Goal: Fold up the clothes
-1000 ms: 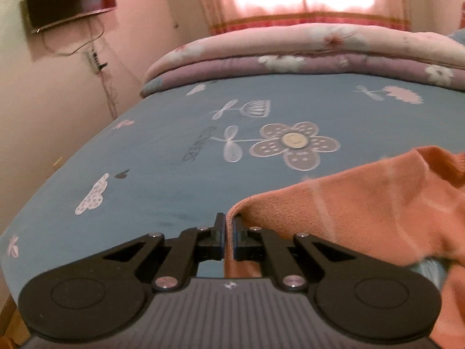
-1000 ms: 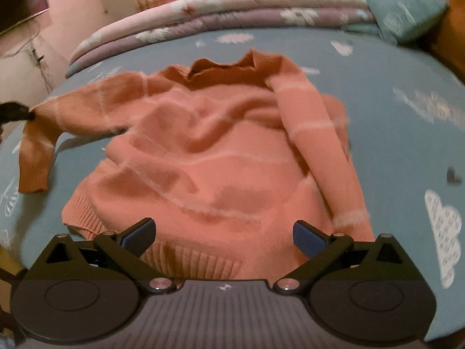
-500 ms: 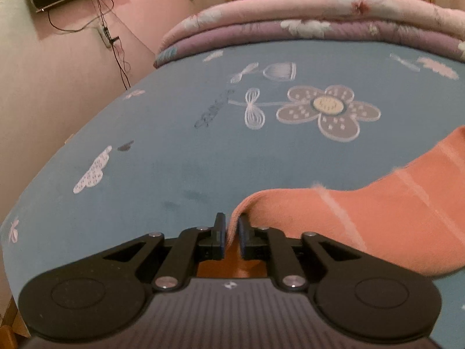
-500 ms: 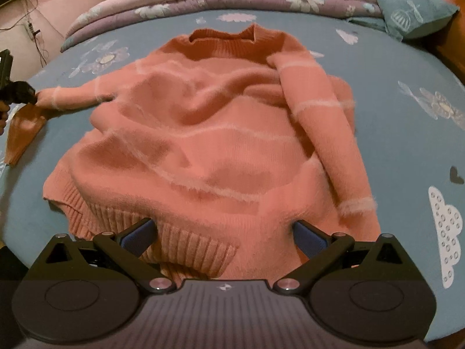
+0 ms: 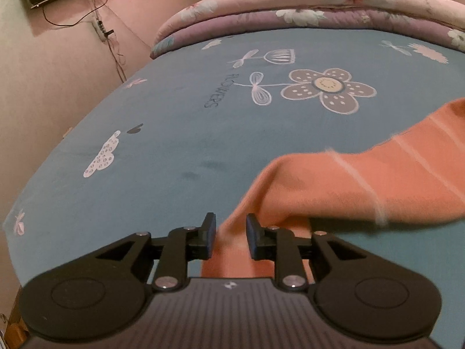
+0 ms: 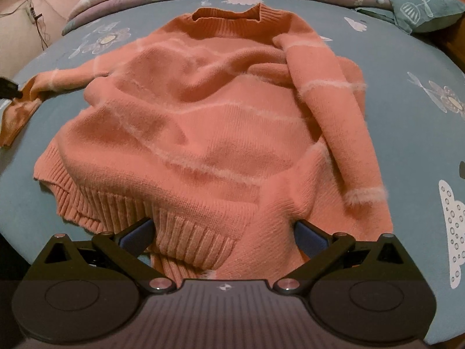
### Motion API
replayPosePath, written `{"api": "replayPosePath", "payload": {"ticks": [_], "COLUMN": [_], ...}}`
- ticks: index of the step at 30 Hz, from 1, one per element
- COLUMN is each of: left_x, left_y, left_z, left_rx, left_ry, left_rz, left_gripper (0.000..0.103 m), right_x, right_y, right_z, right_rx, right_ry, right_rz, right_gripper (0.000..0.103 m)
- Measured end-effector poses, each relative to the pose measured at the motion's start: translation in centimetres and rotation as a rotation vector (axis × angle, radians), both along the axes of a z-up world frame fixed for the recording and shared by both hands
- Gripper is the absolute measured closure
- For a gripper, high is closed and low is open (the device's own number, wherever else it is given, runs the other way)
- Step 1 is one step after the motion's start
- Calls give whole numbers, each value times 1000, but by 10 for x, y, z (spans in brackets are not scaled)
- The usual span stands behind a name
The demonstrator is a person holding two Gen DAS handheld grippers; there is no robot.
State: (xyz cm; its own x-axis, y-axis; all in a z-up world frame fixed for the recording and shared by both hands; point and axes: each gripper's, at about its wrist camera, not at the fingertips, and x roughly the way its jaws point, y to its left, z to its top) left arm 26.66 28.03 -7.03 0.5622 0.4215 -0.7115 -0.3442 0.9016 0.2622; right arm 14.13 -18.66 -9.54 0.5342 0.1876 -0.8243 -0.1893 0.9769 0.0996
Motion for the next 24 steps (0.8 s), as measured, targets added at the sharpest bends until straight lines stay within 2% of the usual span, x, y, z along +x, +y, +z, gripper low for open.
{"api": "replayPosePath", "payload": {"ticks": [2,4,7,11,12,13,15,18,22,24], "left_x": [-14,-29,-51,-80,-87,-93,-105,-121,-128,-131], "left_y": [-7,-18,-48,-103,-118,-134,-163,-204,-241,-250], "left_z": [5,10,17,29,32,33,33,27,12,8], "left_rx": [-21,-51,-79,-101,-116,-131,-149,-160,-179,-199], "left_ry": [-28,-53,-64,-73,-75,-76,-74,-65,-30,-22], "left_rz": [-38,-103,-225,-410,-459,-511,-604,-725,-761,-757], "left_gripper": [76,66,65,65,60,55,51,51,51,51], "right_x": [-2,-5,-7,-7,-8,-9,-16,-25,-33,-39], "right_y": [-1,-1,1,1,1,1,2,2,-1,-17], "right_z": [-1,-3,-6,-6,-6,-6,-9,-11,3,12], "right_rx": [5,-1,-18,-18,-17,-15,-13,-17,-13,-11], "right_ry": [-10,-23,-43,-46,-50,-61,-101,-153,-153,-178], "right_rz": [3,13,31,21,18,11,0,-9,-13,-44], "right_gripper": [0,0,0,0,0,0,0,0,1,4]}}
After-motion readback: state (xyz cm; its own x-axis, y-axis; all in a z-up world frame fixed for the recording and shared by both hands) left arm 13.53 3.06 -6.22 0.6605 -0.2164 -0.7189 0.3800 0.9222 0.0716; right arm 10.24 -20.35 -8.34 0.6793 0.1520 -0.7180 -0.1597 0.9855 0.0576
